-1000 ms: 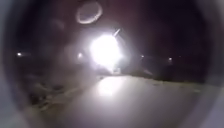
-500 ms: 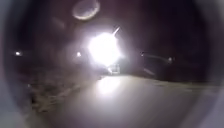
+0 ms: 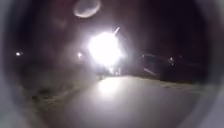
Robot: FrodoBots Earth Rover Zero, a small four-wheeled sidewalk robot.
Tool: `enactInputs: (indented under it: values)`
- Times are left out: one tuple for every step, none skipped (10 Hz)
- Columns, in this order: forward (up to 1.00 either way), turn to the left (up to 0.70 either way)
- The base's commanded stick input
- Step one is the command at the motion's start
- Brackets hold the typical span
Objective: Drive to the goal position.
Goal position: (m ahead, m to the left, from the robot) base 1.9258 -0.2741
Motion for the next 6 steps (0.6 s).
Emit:
enactInputs:
  values:
    - [1.0,0.1]
    - [1.0,0.11]
    - [1.0,0.11]
    - [1.0,0.11]
    - [1.0,0.11]
    - [1.0,0.11]
